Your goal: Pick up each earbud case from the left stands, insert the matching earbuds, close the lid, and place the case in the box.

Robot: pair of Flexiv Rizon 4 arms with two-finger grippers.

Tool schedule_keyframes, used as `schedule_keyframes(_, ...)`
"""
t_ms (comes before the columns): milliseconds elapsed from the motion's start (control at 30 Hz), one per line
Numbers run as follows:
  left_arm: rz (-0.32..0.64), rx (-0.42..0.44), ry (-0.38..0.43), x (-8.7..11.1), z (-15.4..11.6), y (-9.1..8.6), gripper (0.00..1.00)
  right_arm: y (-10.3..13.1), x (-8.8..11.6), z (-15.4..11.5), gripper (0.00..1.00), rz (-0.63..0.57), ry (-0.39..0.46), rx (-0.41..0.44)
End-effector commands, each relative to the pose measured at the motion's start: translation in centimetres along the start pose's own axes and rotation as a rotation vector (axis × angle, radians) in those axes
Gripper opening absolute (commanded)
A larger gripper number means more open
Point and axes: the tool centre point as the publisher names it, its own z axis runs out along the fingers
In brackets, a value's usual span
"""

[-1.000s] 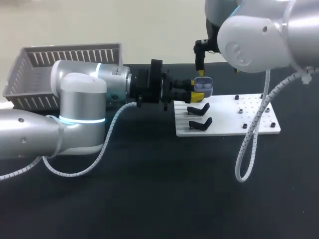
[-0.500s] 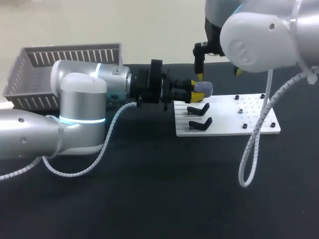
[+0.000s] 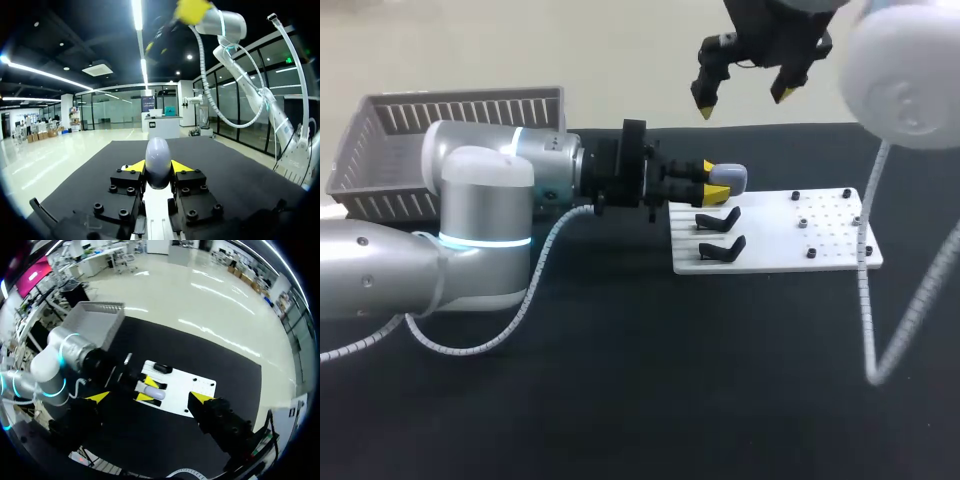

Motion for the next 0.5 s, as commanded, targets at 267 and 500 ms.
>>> schedule_keyframes(267, -0.010, -0.279, 0.046, -3.8, -5.7, -1.9, 0.00, 0.5, 2.9, -2.6, 1.00, -0.048, -0.228, -0.088)
schedule_keyframes(500, 0.023, -0.452, 0.124, -5.0, -10.9, -1.6, 0.00, 0.8, 2.6, -2.3, 1.00, -0.039, -0.235, -0.113)
